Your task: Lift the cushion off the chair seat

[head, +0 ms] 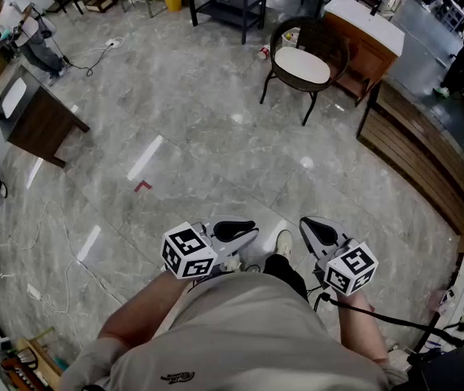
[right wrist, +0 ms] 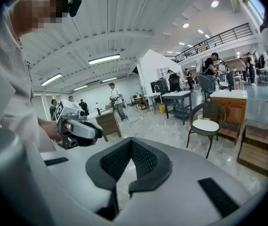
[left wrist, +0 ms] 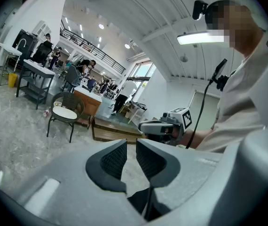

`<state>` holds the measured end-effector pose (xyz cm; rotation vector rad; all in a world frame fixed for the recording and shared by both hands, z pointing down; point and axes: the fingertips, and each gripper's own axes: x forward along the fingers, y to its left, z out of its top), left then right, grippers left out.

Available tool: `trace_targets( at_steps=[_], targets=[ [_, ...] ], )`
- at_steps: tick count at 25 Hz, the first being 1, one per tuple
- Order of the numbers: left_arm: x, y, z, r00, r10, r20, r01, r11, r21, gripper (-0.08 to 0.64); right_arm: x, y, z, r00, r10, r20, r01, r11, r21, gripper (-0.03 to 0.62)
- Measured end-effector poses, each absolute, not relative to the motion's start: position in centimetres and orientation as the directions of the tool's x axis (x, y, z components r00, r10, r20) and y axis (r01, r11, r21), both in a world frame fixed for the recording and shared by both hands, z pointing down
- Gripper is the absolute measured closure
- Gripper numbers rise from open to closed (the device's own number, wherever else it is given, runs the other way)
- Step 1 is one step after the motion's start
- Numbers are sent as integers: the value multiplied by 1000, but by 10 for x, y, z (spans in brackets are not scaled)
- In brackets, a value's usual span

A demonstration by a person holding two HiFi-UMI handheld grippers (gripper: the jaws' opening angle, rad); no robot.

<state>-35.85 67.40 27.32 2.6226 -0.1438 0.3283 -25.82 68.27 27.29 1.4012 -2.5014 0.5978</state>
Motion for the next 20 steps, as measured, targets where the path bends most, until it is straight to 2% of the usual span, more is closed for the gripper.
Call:
trace_targets(
  at_steps=[6, 13, 19, 20],
  targets=[
    [-366, 672, 276, 974, -28, 227, -138, -863, 485, 494, -266, 685, 275, -495, -776, 390, -869, 434, -238, 580],
    [-323, 657, 286, 972, 37, 234, -89, -859, 504, 494, -234, 670, 284, -479, -778, 407, -877, 406, -257, 578],
    [-272, 597, 287, 968, -26, 252, -158, -839, 520, 492, -183, 607, 277, -502, -771, 391, -864, 463, -198, 568],
    [-260, 587, 287, 966, -26, 259, -161, -840, 518, 492, -172, 593, 275, -508, -771, 385, -861, 472, -191, 536]
  ],
)
